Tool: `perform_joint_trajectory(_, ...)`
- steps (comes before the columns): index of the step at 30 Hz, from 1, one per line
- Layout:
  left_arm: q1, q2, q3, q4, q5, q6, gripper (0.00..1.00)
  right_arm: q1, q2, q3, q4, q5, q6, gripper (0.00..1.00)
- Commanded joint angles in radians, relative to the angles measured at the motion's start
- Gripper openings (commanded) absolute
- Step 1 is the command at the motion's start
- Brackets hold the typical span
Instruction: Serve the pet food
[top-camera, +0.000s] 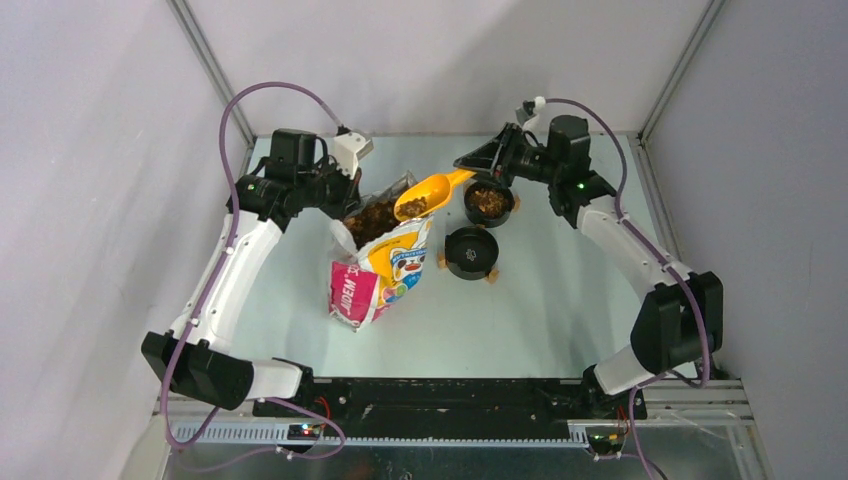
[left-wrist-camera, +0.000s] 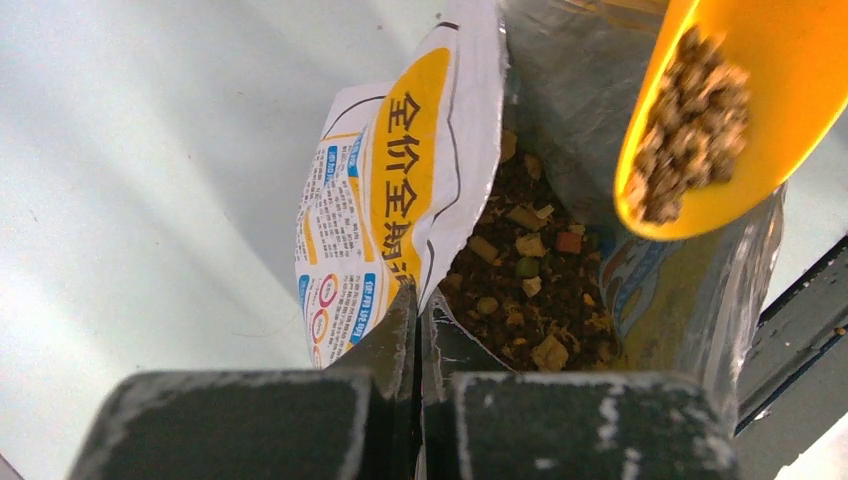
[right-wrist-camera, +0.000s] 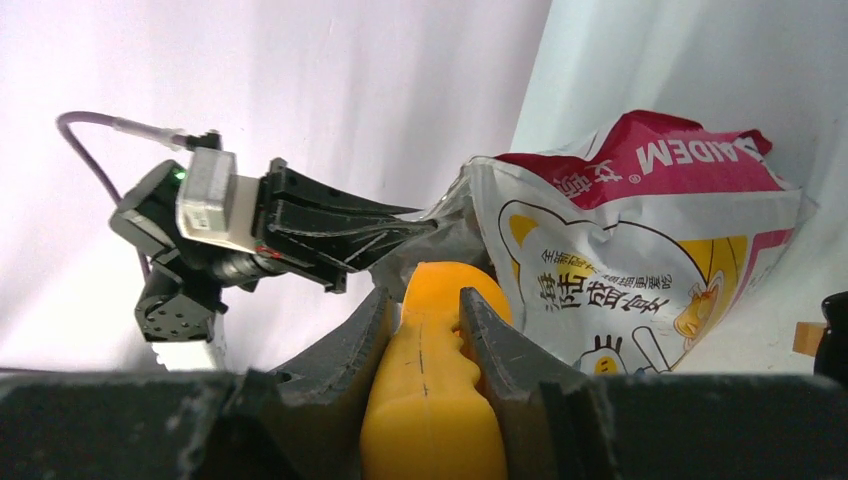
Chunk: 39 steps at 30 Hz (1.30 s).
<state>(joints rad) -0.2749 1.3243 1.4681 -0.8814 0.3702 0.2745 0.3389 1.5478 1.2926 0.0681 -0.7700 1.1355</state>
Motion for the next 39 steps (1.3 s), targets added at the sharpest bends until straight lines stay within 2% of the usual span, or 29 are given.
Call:
perform_joint_trajectory(1,-0.006,-0.018,0.003,-0.066,0.006,0.028,0.00,-0.024,-0.077,-0.018,-0.009,0.009,0.008,0.00)
perform_joint_trajectory(11,-0.006,-0.015,0.015,-0.079,0.007,0.043,0.00,0.005,-0.021,-0.046,-0.015,0.045,0.036,0.00)
perform_joint_trajectory(17,-0.006,0.002,0.019,-0.083,0.009,0.056,0.00,-0.018,0.031,-0.057,-0.006,0.004,0.107,0.00)
perform_joint_trajectory(20,-0.006,0.006,0.022,-0.093,0.009,0.074,0.00,-0.042,0.080,-0.077,0.100,-0.104,0.182,0.00)
perform_joint_trajectory(24,-0.006,0.017,0.047,-0.121,0.005,0.093,0.00,-0.033,0.137,-0.085,0.306,-0.130,0.294,0.00)
perform_joint_trajectory(30,-0.006,0.025,0.067,-0.169,-0.021,0.126,0.00,-0.005,0.224,-0.087,0.495,-0.160,0.474,0.00)
perform_joint_trajectory(35,-0.006,0.000,0.040,-0.170,-0.024,0.130,0.00,-0.002,0.233,-0.092,0.577,-0.139,0.534,0.00)
perform_joint_trajectory(39,-0.006,-0.014,0.026,-0.159,-0.044,0.134,0.00,-0.016,0.205,-0.092,0.575,-0.136,0.523,0.00)
